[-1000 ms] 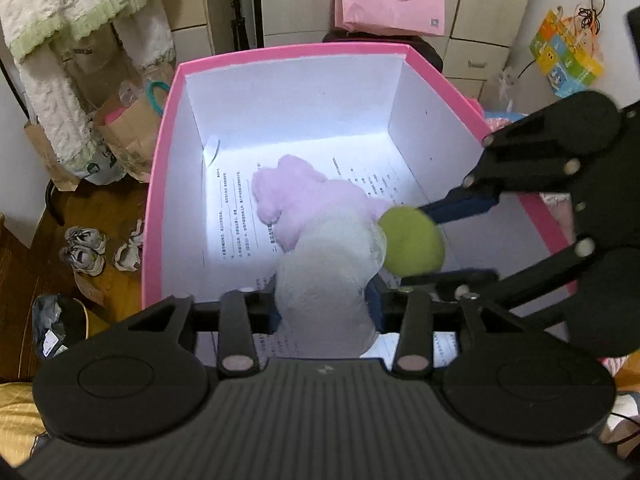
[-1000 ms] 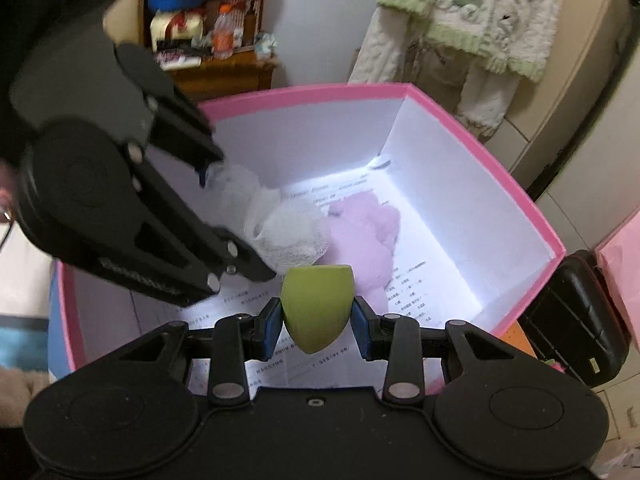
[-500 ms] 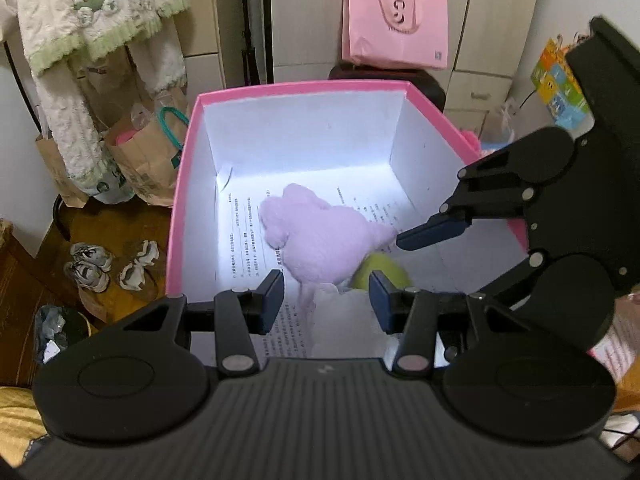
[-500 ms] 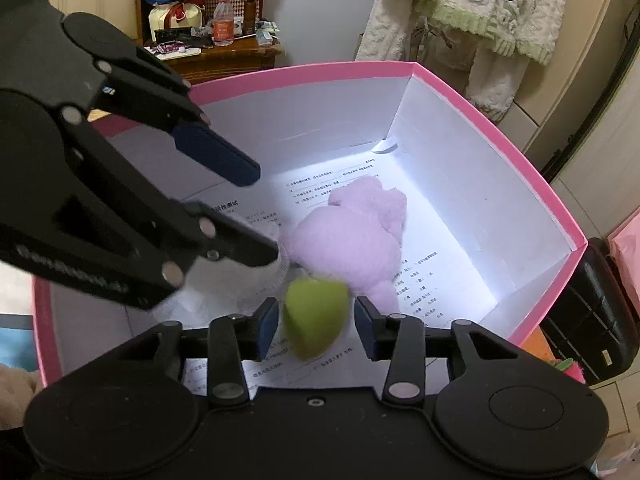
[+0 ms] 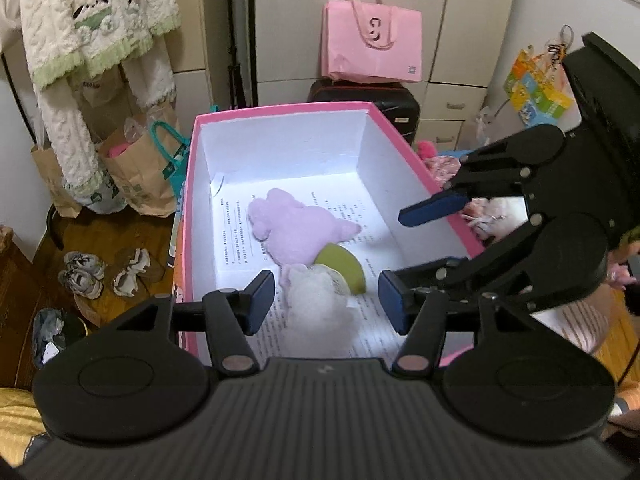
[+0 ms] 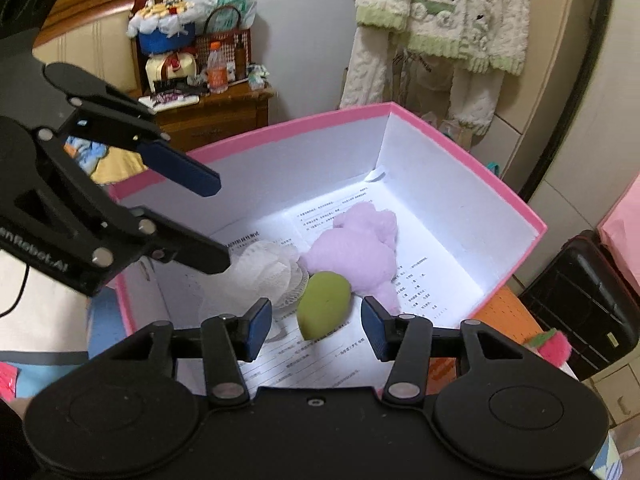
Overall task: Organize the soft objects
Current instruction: 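Open the left tool to drop the puff while the right tool drops the sponge, then withdraw both open tools from the box toward the remaining plush, then close the left tool on the white-and-brown cat plush, then lift the cat plush with the left tool and carry it over the pink box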
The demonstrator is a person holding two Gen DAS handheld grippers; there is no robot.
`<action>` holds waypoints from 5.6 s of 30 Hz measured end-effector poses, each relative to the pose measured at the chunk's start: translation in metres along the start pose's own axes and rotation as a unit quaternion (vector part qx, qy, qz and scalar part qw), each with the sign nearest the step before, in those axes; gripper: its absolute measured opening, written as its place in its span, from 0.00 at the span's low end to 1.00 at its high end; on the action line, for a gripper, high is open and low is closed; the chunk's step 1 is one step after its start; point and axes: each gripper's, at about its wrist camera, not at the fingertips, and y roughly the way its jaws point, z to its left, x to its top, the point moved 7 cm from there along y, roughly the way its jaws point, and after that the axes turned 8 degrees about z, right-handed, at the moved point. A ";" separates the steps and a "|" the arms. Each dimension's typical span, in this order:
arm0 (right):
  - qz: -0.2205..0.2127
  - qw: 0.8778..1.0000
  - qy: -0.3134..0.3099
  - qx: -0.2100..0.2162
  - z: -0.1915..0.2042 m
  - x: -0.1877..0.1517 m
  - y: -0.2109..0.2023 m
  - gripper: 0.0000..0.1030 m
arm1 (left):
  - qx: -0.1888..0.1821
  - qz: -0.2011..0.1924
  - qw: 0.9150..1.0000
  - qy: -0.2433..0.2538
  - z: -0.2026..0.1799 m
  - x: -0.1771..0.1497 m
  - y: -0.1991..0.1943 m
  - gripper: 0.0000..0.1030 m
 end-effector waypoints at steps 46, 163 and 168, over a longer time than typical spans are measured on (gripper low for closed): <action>-0.096 0.992 0.046 -0.069 0.046 -0.155 -0.166 0.73 | -0.031 -0.019 0.994 0.104 -0.150 -0.063 -0.093 0.87; -0.138 0.966 0.165 -0.142 -0.007 -0.220 -0.039 0.83 | -0.118 -0.068 0.989 0.052 -0.215 -0.030 0.066 0.72; -0.155 0.964 0.197 -0.089 -0.015 -0.228 -0.034 0.83 | -0.116 -0.059 0.989 0.066 -0.222 -0.031 0.076 0.73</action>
